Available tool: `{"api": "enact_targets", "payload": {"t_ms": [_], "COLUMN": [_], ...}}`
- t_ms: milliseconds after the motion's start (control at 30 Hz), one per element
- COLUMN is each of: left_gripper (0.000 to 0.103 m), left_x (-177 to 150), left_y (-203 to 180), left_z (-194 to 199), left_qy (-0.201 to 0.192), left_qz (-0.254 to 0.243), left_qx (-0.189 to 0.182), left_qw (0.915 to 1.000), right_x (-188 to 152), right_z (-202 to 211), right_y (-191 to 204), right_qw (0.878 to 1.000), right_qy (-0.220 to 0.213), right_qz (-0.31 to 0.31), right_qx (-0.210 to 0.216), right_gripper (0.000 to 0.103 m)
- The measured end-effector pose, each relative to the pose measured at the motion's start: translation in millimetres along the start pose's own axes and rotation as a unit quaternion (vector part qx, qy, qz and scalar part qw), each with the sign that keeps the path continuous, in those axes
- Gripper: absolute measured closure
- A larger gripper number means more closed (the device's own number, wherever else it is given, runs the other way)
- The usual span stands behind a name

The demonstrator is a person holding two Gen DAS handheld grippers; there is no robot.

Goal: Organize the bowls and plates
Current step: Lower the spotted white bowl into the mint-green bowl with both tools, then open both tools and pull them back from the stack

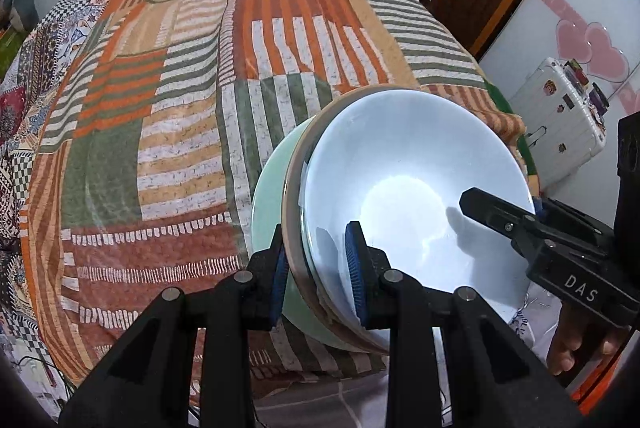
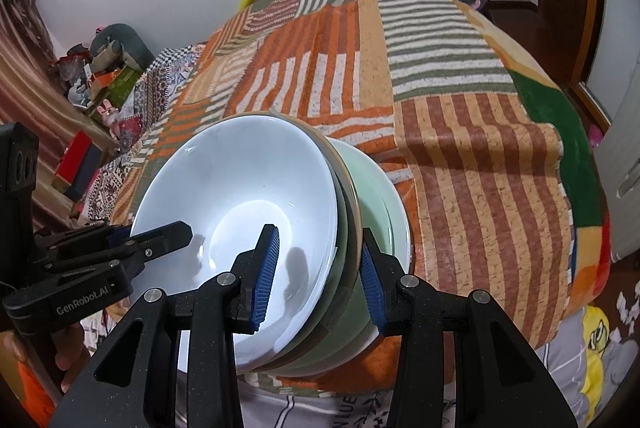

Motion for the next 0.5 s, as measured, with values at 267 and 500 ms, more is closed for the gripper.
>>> {"api": "enact_targets", "payload": {"t_ms": [267,500], "left_gripper": [0.076,0.073], "left_x": [1,-3], "left_y": [7,6], "left_z": [-5,12], "left_qy": [0.003,-0.019], "left_qz": [0.012,0.011], "left_qx": [-0.022,-0.011], "left_qw": [0.9997,0.9997], "right_x": [-2,-2], "right_z": [-1,8], "right_y": [5,1], "right_qw": [0.999,0.999], "right_qy": [-0.007,-0.012], "right_qz": [0.03,0.03], "right_qx": [-0.008,-0.022], "right_gripper": [0.066,0.06]}}
Point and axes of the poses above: each gripper's, at about its wrist camera, not at the fingertips, and z roughly against the way its jaws point, y to its left, x to its top, the point moved 2 cm from there along -z, roughly the way its jaws point, and after that the axes turned 10 degrees about z, right-handed, at the moved point
